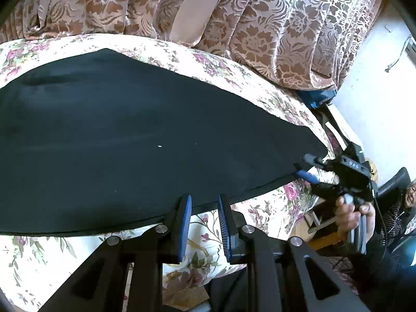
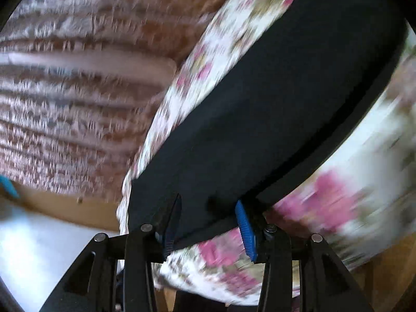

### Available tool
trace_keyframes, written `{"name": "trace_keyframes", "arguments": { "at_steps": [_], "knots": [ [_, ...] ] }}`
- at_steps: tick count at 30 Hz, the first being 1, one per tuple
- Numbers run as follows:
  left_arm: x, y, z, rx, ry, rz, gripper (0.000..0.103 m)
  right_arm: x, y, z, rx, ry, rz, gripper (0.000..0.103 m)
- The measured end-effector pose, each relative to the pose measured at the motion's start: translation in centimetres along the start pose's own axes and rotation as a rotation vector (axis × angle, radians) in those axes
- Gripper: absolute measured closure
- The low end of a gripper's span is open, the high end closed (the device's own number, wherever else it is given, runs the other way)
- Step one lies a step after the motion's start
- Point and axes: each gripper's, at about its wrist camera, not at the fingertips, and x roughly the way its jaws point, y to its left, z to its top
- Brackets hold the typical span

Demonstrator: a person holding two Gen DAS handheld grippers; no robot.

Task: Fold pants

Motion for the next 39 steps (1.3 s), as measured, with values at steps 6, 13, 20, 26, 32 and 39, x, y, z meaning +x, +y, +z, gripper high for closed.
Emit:
{"name": "trace_keyframes", "arguments": {
  "at_steps": [6,13,20,26,32,39],
  "knots": [
    [-0.5,0.2,-0.3,-0.010,-0.018,0.002,0.082,4.2,1.2,-2.1,0.008,0.066,0.046,0.072],
    [-2.1,1.2,-0.3,-0.034,-0.056,0.009,0.082,4.6,3.1,-2.7,-0.084,0.080,-0.007,0.097],
    [-2.0,1.8,0.0,-0.052,-0.060,0.036,0.082,5.6,1.7,-3.3,-0.116,0.138,-0.081,0.098],
    [-2.0,2.6,0.6,-0.068,-0.087,0.124,0.077,4.8,3.0,-2.8,-0.204,0.268,-0.064,0.065],
    [-2.0,3.8,1.3,-0.084,-0.115,0.215,0.076,3.9,9.3,-2.3,-0.452,0.348,-0.013,0.058],
    [-2.2,5.4,1.2,-0.066,-0.115,0.301,0.076,14.6,17.9,2.2,-0.520,0.389,0.166,0.055]
  ]
}}
